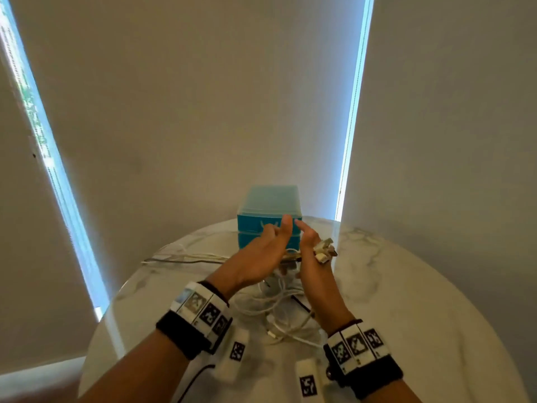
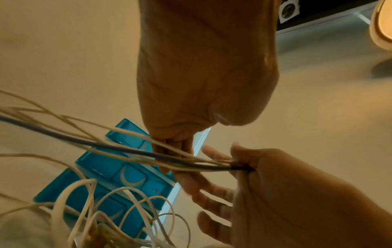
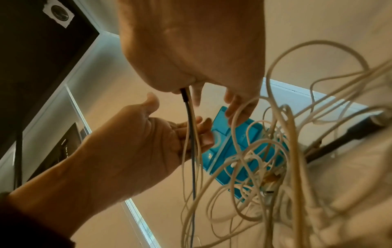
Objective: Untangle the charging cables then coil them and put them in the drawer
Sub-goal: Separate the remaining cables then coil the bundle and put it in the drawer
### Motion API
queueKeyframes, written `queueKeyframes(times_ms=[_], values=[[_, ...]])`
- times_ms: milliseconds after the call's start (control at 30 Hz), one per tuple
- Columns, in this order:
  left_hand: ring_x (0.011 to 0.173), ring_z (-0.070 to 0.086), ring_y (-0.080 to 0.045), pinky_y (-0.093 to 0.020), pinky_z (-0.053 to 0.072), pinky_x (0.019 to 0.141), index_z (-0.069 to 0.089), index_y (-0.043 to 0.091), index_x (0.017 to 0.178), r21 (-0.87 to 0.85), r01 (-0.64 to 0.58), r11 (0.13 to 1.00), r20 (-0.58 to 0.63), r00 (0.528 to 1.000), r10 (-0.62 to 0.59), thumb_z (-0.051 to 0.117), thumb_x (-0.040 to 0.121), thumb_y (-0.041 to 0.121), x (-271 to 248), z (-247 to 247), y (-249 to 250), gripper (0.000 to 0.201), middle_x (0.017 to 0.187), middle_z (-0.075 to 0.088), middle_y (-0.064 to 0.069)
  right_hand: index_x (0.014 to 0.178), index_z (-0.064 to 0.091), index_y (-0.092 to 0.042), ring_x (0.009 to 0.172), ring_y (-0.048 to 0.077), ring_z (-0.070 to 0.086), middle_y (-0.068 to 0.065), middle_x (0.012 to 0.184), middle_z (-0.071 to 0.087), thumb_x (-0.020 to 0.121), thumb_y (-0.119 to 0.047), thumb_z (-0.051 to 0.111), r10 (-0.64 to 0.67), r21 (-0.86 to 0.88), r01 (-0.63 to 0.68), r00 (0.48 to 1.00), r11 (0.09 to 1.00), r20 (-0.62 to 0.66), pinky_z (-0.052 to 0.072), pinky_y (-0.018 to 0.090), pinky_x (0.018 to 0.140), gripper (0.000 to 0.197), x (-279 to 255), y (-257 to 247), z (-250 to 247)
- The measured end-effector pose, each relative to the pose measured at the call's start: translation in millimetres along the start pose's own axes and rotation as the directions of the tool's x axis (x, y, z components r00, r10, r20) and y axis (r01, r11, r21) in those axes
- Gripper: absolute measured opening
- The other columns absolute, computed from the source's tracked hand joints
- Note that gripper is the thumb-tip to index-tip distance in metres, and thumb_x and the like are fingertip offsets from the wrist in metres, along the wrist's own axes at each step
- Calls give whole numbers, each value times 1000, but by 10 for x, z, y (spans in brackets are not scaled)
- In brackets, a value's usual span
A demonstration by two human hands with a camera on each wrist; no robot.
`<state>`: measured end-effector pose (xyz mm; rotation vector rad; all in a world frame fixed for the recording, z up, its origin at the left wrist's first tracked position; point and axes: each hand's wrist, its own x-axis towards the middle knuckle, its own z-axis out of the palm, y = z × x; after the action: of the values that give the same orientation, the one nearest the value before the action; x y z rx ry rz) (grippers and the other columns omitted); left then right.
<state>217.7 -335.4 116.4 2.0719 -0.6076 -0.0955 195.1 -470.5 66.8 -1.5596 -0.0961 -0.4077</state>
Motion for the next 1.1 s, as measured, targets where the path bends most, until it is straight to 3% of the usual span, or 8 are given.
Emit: queueKeyframes(times_ms=[167,333,500,567,667,933,1000,1100], values=[[75,68,-9,-24,51,78,74,23,81,113,9,994,53,999,-15,-4,104,70,57,139,99,94,82,74,-1,131,49,-79,135,17,60,-4,152,57,89,-96,28,70,-18,-70,997,997,26,55,43,109,50,55,60,-162],[97,75,-20,-42,58,105,77,22,112,-91,82,992,146,987,-68,7,93,90,116,259,130,99,104,75,-17,135,66,-28,97,2,70,-8,113,77,108,-65,44,86,31,-87,995,996,46,56,17,76,51,55,-4,-164],[97,34,0,-25,51,97,64,19,121,-252,60,966,55,997,-48,32,110,63,69,96,43,55,118,45,7,141,66,-34,120,3,70,-12,132,75,93,-70,65,123,19,-127,980,992,154,55,37,104,60,61,-61,-242],[75,22,-3,-23,54,64,71,33,106,-338,49,940,-5,999,-53,41,97,84,54,-68,-114,60,90,32,24,146,63,-35,125,1,66,-16,136,72,88,-69,72,124,-35,-119,975,992,184,54,34,105,68,48,-41,-347],[57,33,-5,-26,29,53,61,28,90,-460,-2,888,-198,975,-100,43,76,101,19,-249,-401,77,68,44,14,129,74,-28,115,9,73,-10,119,79,100,-48,73,116,-190,-88,984,978,139,60,32,98,35,44,-2,-456],[54,25,-8,-29,21,49,43,31,70,-561,-87,823,-432,879,-201,21,88,91,-144,-519,-710,67,62,36,10,102,80,-31,88,4,74,-13,92,80,101,-36,74,-68,-573,165,980,803,188,60,29,84,8,94,-314,-389],[53,25,-8,-27,21,48,46,30,73,-604,-72,794,-401,888,-224,17,92,90,-147,-554,-743,69,61,36,10,108,78,-32,92,0,69,-17,99,76,98,-35,78,-71,-656,300,934,693,351,56,22,82,11,125,-490,-107],[49,25,-6,-22,21,42,48,28,75,-692,-25,722,-319,907,-275,12,92,91,-157,-661,-771,75,57,36,10,121,77,-30,97,3,68,-15,109,75,94,-42,81,139,-653,569,692,499,709,53,17,83,29,97,-540,450]])
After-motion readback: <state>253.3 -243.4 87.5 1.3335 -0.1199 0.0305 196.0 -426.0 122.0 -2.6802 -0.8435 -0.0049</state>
